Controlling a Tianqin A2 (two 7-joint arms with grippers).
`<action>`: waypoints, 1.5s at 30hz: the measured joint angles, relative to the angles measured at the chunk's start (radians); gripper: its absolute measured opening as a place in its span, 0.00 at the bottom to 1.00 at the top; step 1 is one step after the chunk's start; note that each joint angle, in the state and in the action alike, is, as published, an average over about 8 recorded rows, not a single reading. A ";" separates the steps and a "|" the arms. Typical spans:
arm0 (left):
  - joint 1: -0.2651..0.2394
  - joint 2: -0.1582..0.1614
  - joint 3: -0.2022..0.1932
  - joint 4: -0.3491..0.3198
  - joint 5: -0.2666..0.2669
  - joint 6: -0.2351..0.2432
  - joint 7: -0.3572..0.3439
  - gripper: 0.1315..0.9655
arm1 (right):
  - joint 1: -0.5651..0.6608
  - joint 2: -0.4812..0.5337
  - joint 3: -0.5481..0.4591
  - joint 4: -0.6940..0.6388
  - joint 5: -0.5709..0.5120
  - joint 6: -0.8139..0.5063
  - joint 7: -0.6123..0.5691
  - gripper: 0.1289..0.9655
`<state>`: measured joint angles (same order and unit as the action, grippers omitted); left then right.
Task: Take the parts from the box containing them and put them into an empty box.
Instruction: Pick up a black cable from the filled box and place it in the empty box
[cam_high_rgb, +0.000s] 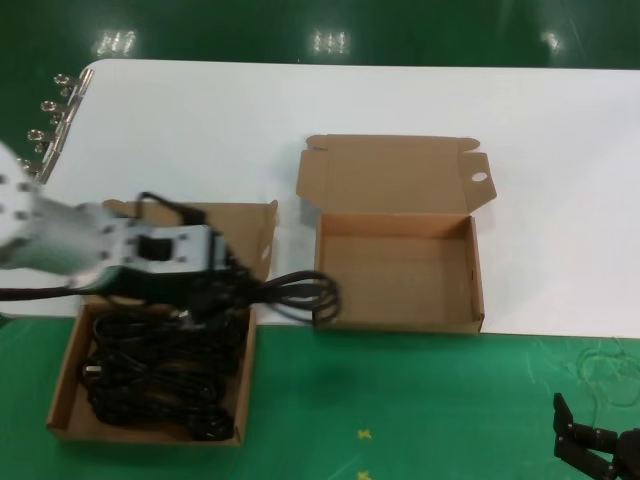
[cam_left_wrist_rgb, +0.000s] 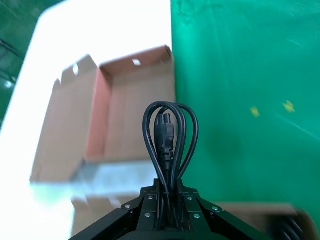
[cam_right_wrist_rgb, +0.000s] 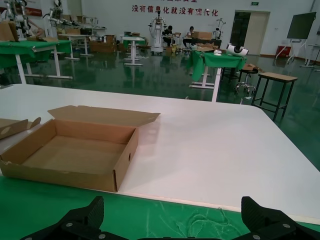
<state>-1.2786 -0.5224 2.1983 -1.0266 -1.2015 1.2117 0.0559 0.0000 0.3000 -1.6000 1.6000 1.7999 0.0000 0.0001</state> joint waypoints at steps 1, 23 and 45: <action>-0.002 0.022 0.006 0.002 0.010 -0.012 -0.007 0.09 | 0.000 0.000 0.000 0.000 0.000 0.000 0.000 1.00; -0.196 0.495 0.277 0.580 -0.058 -0.378 0.051 0.09 | 0.000 0.000 0.000 0.000 0.000 0.000 0.000 1.00; -0.236 0.522 0.553 0.711 -0.384 -0.586 0.136 0.13 | 0.000 0.000 0.000 0.000 0.000 0.000 0.001 1.00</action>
<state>-1.5151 -0.0001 2.7517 -0.3155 -1.5859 0.6261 0.1922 0.0000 0.3000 -1.6000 1.6000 1.7996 0.0001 0.0009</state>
